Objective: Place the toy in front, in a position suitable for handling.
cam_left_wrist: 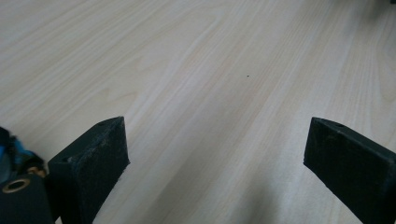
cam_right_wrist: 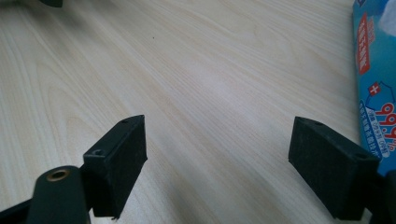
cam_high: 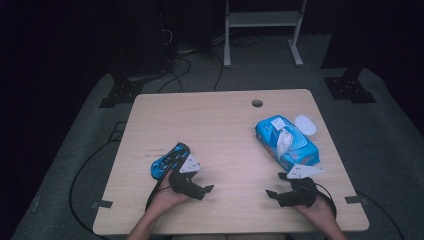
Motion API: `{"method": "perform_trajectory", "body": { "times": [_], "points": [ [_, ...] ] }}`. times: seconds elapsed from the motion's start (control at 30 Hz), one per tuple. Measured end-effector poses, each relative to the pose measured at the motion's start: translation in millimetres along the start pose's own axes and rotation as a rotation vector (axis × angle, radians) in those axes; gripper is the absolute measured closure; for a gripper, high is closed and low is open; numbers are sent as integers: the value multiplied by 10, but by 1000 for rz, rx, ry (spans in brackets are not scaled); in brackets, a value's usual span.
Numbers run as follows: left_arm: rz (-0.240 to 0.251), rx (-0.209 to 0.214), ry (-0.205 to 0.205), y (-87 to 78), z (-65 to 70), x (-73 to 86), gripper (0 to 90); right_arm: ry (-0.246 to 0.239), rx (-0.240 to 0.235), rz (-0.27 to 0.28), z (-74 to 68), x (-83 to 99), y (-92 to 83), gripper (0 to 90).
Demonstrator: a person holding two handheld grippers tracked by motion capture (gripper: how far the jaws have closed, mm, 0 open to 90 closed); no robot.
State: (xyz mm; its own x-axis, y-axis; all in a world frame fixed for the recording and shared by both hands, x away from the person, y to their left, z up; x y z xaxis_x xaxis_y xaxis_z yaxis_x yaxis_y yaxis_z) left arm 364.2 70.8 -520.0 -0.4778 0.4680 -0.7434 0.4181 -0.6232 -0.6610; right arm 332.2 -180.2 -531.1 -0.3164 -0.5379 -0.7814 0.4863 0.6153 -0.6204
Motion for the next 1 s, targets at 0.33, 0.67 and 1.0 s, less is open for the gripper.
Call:
{"method": "perform_trajectory", "body": {
  "times": [0.33, 0.67, 1.0],
  "points": [
    [25, -36, -14, -192, -201, -25, 58, -11, -6, 4, -41, -29, 15, 183],
    [32, -62, -24, -300, -370, -83, 59, 2, 1, -2, -34, -21, 14, 183],
    [-20, -123, -7, -449, -693, -82, 59, -3, 2, 7, -52, -45, 0, 183]
  ]
}}
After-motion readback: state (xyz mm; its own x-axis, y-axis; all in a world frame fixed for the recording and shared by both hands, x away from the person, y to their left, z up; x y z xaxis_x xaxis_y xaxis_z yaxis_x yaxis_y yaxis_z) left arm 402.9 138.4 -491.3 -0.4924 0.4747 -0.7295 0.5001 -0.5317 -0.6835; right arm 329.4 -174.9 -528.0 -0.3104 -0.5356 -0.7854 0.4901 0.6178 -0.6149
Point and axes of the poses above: each handheld gripper's, and its own axes: y roughly forward along the jaws, x roughly out of its underside, z roughly to its right, the point moved 10 cm from there along y, roughly forward along the jaws, and after that the axes turned 11 degrees about -y, right-handed, at the moved point
